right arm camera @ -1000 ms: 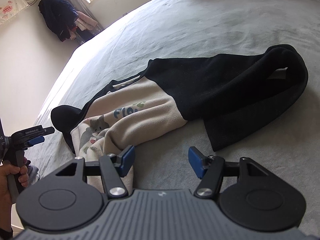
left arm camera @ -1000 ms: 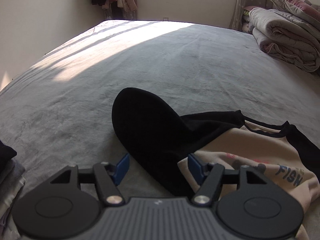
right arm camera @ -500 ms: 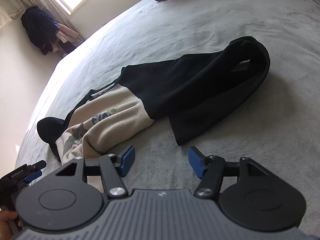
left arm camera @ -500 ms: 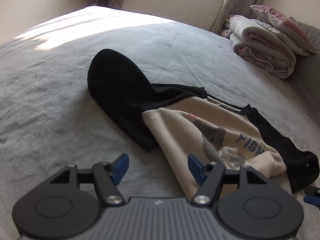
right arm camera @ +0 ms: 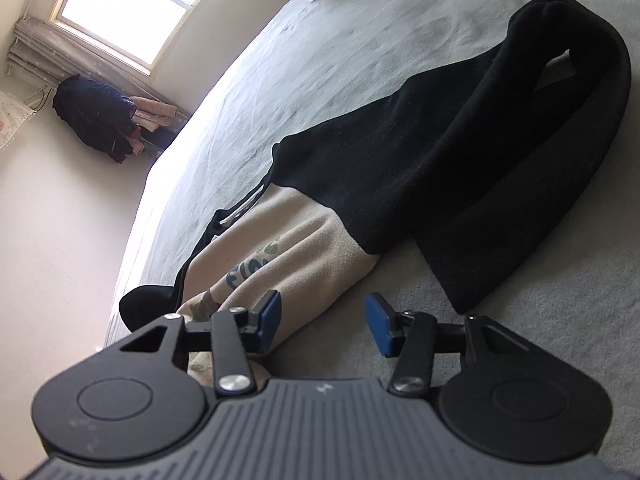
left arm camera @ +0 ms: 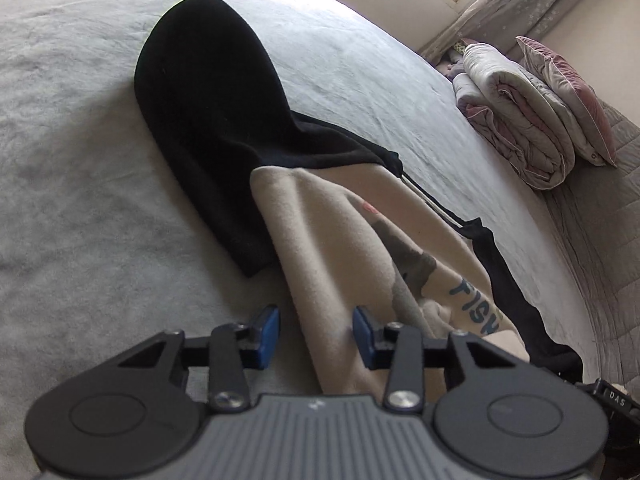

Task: Fold clothes

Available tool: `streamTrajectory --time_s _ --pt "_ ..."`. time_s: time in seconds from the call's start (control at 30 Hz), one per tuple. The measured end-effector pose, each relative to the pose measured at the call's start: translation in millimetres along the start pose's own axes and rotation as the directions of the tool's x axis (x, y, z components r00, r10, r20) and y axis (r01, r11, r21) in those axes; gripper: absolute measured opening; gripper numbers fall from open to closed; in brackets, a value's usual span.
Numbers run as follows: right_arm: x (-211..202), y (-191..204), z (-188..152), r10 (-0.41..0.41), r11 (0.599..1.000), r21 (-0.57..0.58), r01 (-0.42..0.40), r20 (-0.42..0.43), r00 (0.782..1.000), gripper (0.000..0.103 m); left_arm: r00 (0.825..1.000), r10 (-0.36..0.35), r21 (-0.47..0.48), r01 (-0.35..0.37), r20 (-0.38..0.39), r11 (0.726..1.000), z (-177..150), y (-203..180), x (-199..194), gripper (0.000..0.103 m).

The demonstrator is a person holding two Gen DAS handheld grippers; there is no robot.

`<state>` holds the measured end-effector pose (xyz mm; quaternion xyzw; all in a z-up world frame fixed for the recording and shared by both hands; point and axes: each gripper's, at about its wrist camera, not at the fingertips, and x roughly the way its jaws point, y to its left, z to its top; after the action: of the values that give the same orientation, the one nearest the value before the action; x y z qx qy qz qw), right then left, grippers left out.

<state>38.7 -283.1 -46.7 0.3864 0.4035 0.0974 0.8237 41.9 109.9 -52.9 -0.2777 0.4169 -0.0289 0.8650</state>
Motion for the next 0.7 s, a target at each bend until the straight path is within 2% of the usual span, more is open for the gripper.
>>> streamTrajectory --time_s 0.07,0.13,0.17,0.2,0.3,0.43,0.53,0.67,0.7 --pt "10 1 0 0.006 1.0 0.015 -0.006 0.008 1.0 0.047 1.0 -0.013 -0.007 0.013 0.002 1.0 1 -1 3 0.036" --pt "18 3 0 0.001 1.0 0.01 -0.001 0.035 0.999 0.042 0.999 -0.037 -0.016 0.037 -0.008 0.999 1 -2 6 0.027" --pt "20 3 -1 -0.008 1.0 0.004 0.008 0.051 0.999 0.036 0.999 -0.046 -0.018 0.046 -0.012 0.999 1 -3 8 0.02" --pt "22 3 -1 -0.017 1.0 -0.002 0.017 0.066 0.998 0.023 0.999 -0.044 -0.016 0.044 -0.012 0.999 0 -4 9 0.013" --pt "19 3 0 -0.059 0.998 0.001 0.06 0.105 0.993 0.007 1.0 -0.028 0.001 0.028 0.013 1.0 1 -7 4 0.007" --pt "-5 10 2 -0.094 0.995 -0.02 0.099 0.187 0.978 0.004 0.996 -0.015 0.035 0.012 0.092 0.999 8 -11 -18 0.007" --pt "-25 16 6 -0.097 0.992 -0.058 0.115 0.253 0.962 0.002 0.984 0.009 0.059 -0.02 0.178 0.998 14 -14 -35 0.007" --pt "-29 16 13 -0.066 0.994 -0.073 0.084 0.219 0.974 0.004 0.949 0.09 0.103 -0.126 0.301 0.987 22 -19 -51 0.006" --pt "-29 16 13 -0.064 0.994 -0.073 0.08 0.206 0.977 0.012 0.941 0.114 0.123 -0.16 0.318 0.979 24 -21 -51 0.006"
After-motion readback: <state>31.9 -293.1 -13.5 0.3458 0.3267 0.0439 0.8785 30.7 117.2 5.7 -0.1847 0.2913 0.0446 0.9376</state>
